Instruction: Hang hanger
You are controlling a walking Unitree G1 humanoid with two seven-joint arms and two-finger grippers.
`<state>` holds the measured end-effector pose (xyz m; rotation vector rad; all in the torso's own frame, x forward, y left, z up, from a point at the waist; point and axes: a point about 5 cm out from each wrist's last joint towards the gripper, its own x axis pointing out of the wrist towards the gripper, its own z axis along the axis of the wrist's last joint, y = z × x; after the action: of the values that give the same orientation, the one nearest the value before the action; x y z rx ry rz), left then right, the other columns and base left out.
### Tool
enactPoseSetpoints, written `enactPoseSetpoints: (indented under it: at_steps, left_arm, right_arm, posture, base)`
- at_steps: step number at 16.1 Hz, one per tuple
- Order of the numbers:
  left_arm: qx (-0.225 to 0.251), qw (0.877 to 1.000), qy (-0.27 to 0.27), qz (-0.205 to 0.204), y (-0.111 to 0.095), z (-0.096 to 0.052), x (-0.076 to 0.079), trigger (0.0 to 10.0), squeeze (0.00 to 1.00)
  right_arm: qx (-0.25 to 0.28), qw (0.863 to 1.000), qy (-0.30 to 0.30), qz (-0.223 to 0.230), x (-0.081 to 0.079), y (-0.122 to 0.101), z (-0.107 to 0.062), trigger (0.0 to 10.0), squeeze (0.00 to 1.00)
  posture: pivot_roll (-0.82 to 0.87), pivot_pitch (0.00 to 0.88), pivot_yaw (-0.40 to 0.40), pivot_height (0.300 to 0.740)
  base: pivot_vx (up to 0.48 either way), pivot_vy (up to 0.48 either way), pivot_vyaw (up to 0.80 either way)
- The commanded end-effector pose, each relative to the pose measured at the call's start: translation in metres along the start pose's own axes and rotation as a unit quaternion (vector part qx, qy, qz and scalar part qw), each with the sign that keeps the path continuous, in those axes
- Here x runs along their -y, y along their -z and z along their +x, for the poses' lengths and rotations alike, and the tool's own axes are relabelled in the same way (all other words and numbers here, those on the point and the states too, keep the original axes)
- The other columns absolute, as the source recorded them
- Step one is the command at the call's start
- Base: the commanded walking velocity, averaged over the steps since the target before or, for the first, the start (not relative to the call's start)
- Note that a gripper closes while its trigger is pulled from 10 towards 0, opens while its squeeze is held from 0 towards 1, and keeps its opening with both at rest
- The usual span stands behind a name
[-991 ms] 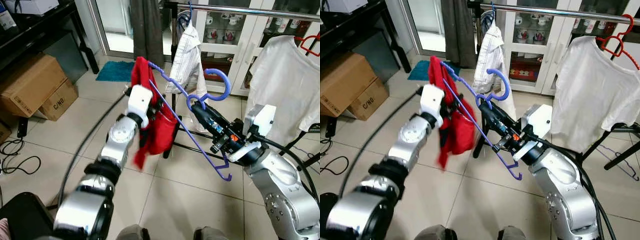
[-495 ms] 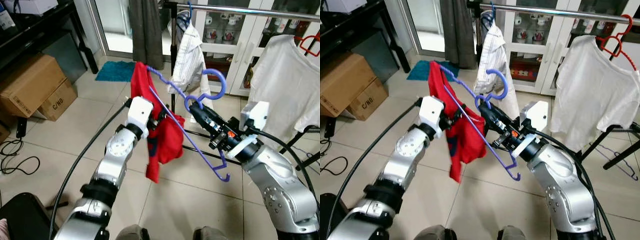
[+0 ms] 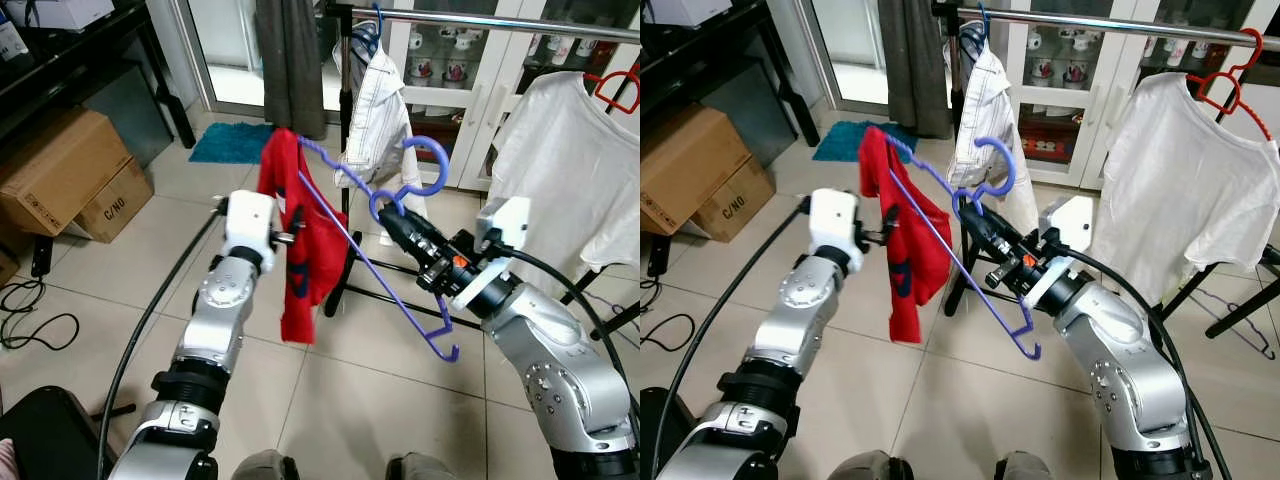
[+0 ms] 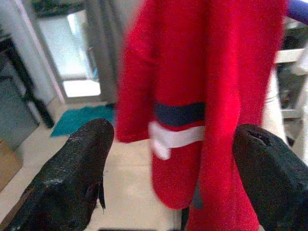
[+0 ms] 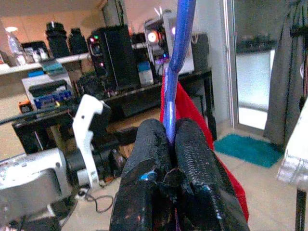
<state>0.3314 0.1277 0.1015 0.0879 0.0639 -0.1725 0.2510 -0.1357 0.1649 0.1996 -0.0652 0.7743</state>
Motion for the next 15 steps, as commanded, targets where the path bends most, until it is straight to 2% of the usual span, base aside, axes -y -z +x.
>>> enactPoseSetpoints:
  at_steps: [1,2,3,4,8,10,12,13,14,15]
  left_arm:
    - [-0.008,1.000,-0.018,-0.005,0.002,-0.002,-0.005,10.0,0.65]
    - [0.007,1.000,-0.006,0.002,-0.003,-0.001,-0.004,10.0,0.05]
    - [0.024,0.999,0.027,0.004,-0.009,-0.002,0.001,10.0,0.00]
    - [0.039,0.997,0.070,0.012,-0.014,-0.005,0.009,10.0,0.00]
    - [0.074,0.984,0.160,0.033,-0.023,-0.015,0.034,10.0,0.00]
    - [0.059,0.983,0.169,0.031,-0.019,-0.011,0.041,10.0,0.00]
    - [0.020,0.988,0.150,0.024,-0.011,-0.002,0.037,10.0,0.00]
    - [-0.001,0.990,0.142,0.007,-0.006,0.002,0.035,4.3,0.00]
    - [-0.010,0.990,0.138,-0.004,-0.003,0.003,0.034,3.0,0.00]
    - [-0.021,0.989,0.142,-0.015,0.001,0.006,0.034,0.0,0.00]
  right_arm:
    - [0.003,1.000,-0.004,-0.005,-0.001,-0.004,0.003,0.0,0.00]
    - [0.001,1.000,-0.003,-0.004,0.000,-0.004,0.003,0.0,0.00]
    - [-0.001,1.000,0.003,-0.004,0.002,-0.004,0.002,0.0,0.00]
    - [-0.002,1.000,0.011,-0.004,0.004,-0.004,0.001,0.0,0.00]
    - [-0.010,1.000,0.022,0.006,0.012,-0.004,-0.001,0.0,0.00]
    - [-0.012,1.000,0.013,0.012,0.012,-0.005,0.000,0.0,0.00]
    - [-0.011,1.000,0.003,0.015,0.011,-0.006,0.000,0.0,0.00]
    - [-0.010,1.000,0.001,0.015,0.011,-0.007,0.000,0.0,0.00]
    - [-0.009,1.000,0.000,0.016,0.011,-0.007,0.000,0.0,0.00]
    - [-0.006,1.000,-0.002,0.017,0.011,-0.008,0.000,0.0,0.00]
  posture:
    - [-0.14,0.000,0.086,0.740]
    - [-0.14,0.000,0.082,0.740]
    - [-0.14,0.000,0.083,0.740]
    - [-0.14,0.000,0.083,0.740]
    - [-0.14,0.000,0.080,0.740]
    - [-0.14,0.000,0.078,0.740]
    - [-0.15,0.000,0.079,0.740]
    - [-0.15,0.000,0.079,0.740]
    - [-0.15,0.000,0.079,0.740]
    - [-0.15,0.000,0.080,0.740]
  base:
    - [0.000,0.000,0.00]
    - [0.000,0.000,0.00]
    - [0.000,0.000,0.00]
    - [0.000,0.000,0.00]
    - [0.000,0.000,0.00]
    - [0.000,0.000,0.00]
    - [0.000,0.000,0.00]
    - [0.000,0.000,0.00]
    - [0.000,0.000,0.00]
    - [0.000,0.000,0.00]
